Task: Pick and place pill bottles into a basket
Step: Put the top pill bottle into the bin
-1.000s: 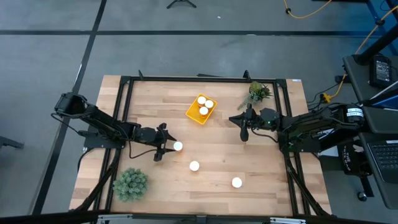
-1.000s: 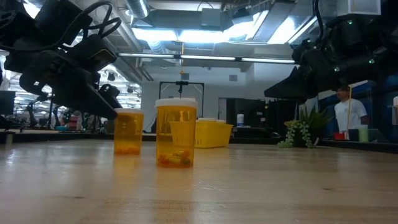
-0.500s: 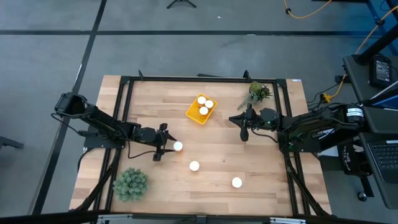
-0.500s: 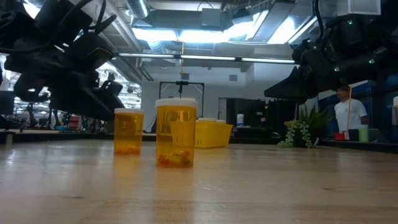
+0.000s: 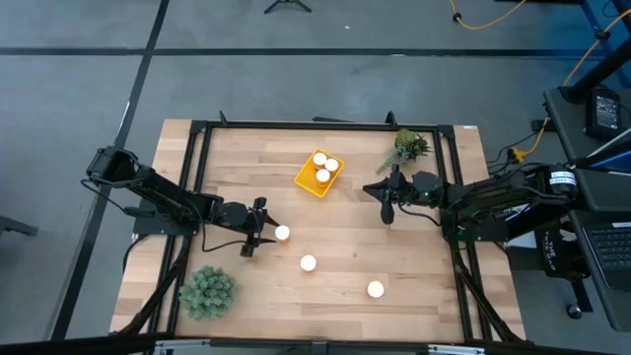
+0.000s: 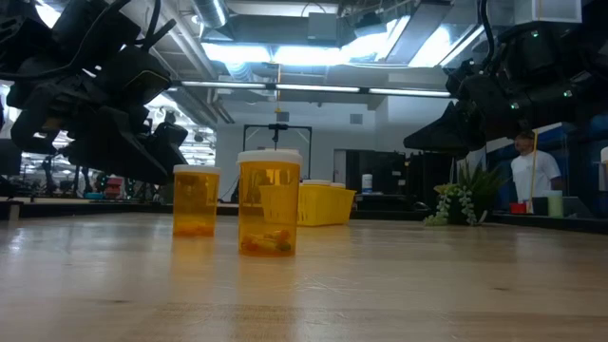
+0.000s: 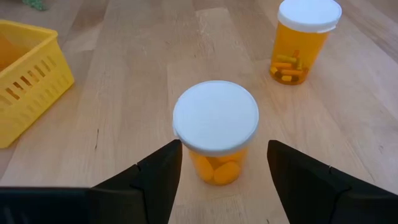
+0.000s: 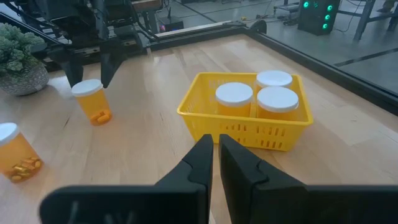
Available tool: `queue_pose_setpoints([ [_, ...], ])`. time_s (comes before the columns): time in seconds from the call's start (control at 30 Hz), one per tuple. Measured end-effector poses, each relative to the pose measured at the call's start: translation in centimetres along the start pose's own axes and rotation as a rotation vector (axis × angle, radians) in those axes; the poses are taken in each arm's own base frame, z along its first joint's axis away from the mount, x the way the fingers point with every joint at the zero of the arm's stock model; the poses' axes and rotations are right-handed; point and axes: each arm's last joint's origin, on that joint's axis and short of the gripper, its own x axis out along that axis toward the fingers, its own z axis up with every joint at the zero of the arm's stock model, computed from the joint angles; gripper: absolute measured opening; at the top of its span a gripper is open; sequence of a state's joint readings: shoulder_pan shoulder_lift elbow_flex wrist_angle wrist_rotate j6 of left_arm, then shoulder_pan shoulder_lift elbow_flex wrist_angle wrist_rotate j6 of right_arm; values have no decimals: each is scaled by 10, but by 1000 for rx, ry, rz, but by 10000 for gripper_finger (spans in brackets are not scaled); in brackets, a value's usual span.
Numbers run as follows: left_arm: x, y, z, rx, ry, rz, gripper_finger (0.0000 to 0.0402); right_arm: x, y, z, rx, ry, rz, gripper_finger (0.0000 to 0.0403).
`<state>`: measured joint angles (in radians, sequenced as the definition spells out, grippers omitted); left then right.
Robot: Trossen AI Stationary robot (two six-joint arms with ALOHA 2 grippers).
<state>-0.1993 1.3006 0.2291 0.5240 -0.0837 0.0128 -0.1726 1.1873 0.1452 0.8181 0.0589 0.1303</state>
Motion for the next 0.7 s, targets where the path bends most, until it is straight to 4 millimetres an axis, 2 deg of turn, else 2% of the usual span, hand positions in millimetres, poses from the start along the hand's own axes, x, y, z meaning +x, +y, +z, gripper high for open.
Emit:
queue_pose_setpoints([
  [0.23,0,0,0,-19,0,5,222,0,0,0,0,0,0,32],
  [0.7,0,2,3,-56,-28,72,269,0,0,0,0,0,0,32],
])
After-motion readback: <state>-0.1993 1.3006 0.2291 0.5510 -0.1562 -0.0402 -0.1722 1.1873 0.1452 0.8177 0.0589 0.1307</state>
